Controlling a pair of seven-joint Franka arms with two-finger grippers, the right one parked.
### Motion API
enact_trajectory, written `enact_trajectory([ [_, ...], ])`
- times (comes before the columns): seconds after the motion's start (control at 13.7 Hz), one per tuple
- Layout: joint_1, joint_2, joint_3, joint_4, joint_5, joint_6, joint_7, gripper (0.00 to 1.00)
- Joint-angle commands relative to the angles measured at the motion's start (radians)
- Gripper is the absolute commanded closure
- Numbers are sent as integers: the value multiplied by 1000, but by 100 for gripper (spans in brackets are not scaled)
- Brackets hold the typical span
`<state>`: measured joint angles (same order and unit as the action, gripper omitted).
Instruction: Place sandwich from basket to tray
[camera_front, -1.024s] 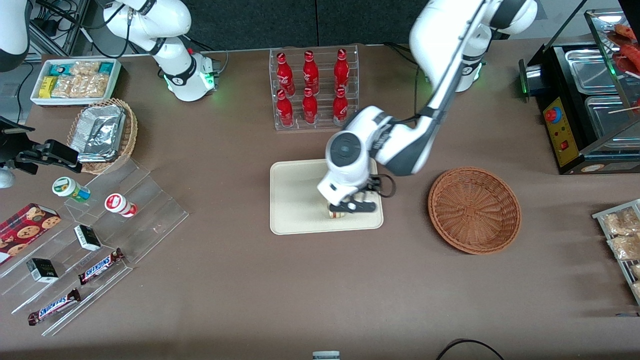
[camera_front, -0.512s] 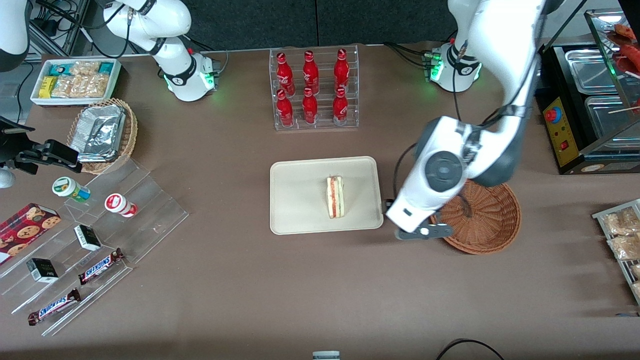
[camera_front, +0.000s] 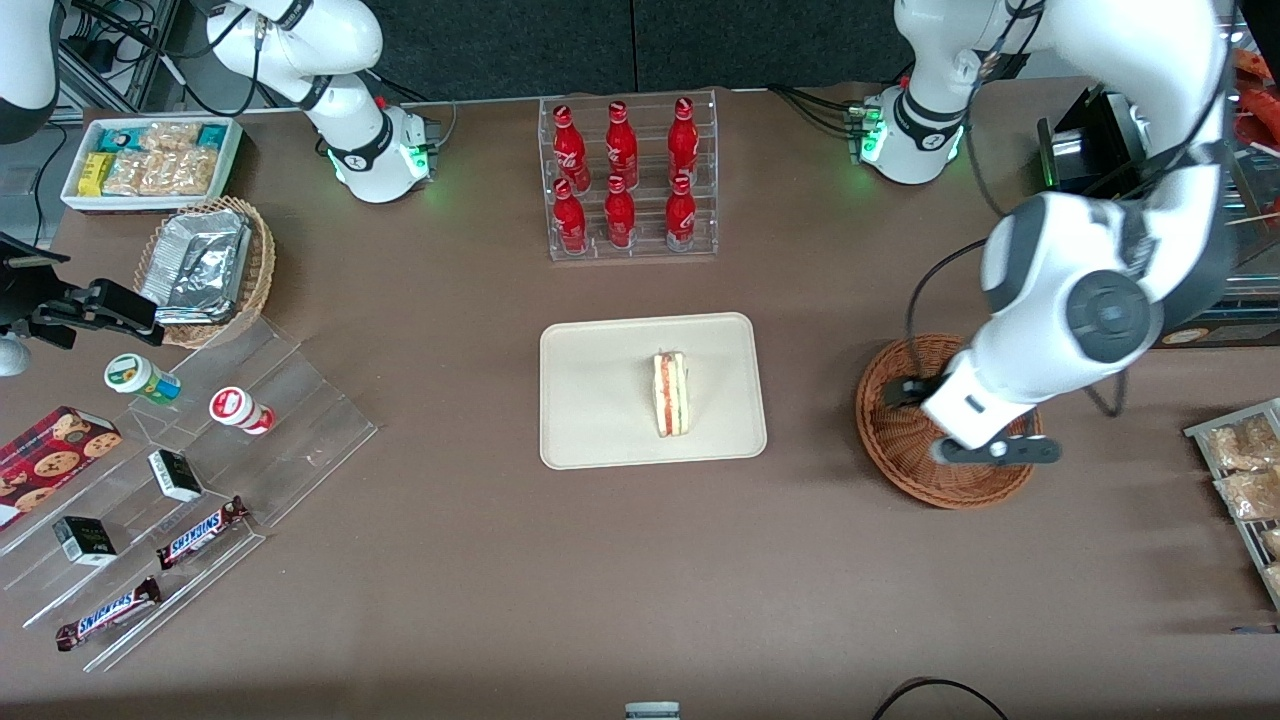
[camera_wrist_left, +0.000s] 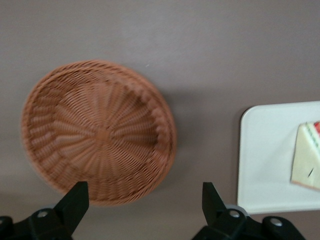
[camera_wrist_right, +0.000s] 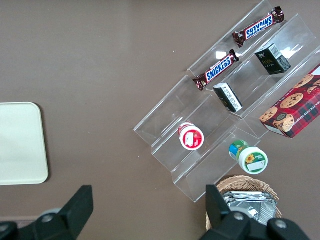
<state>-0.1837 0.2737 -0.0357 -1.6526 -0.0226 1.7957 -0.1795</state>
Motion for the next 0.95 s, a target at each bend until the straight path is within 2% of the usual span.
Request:
enact_trajectory([
  [0.0, 52, -94, -10, -39, -11, -93, 80, 0],
  [0.29, 127, -195, -19, -38, -3, -226, 158, 0],
  [0.51, 196, -261, -84, -24, 0, -297, 157, 0],
  [0.88, 210, -289, -90, -1, 6, -325, 157, 0],
])
